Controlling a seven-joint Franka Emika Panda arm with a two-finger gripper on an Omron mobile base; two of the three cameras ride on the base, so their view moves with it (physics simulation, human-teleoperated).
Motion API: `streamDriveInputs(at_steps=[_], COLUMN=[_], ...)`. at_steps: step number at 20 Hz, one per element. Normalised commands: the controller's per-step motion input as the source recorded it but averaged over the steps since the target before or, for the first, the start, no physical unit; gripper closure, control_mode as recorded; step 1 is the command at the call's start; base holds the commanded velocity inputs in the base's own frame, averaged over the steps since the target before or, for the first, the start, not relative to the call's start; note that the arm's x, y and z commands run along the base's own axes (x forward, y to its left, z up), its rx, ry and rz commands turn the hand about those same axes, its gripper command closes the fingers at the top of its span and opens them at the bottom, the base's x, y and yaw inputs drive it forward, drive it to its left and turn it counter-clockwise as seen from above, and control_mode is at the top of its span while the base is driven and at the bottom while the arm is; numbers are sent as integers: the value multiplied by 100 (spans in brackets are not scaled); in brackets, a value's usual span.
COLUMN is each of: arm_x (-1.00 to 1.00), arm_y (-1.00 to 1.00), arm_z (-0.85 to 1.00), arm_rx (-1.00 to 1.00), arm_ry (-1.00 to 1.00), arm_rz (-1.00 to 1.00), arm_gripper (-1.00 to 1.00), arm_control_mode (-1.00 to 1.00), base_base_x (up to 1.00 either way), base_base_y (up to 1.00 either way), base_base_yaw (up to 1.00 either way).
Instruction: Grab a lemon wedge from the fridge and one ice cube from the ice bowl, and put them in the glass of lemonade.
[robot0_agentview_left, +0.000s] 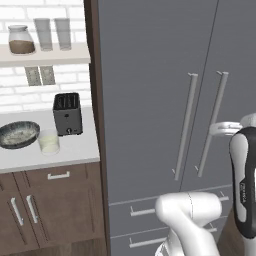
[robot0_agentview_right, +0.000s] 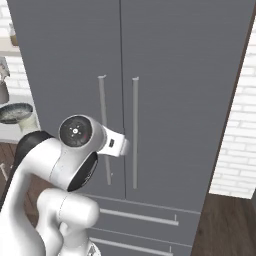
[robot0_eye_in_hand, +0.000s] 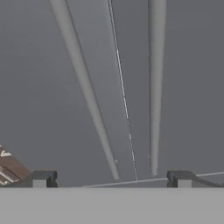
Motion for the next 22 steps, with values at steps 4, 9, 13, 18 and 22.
streamDriveInputs(at_steps=[4,9,13,18,22], arm_x=[2,0,-16,-40,0], arm_y=[-2,0,0,-8,0], arm_z=[0,0,-22,-19,0], arm_rx=[0,0,3,6,0], arm_ry=[3,0,11,6,0], arm_rz=[0,0,0,0,0], arm_gripper=[-100,-100,-100,-100,-100], arm_control_mode=[-100,-100,-100,100,100], base_base_x=[0,0,0,-36,-79], base_base_y=[0,0,0,-6,-7], base_base_yaw=[0,0,0,0,-1])
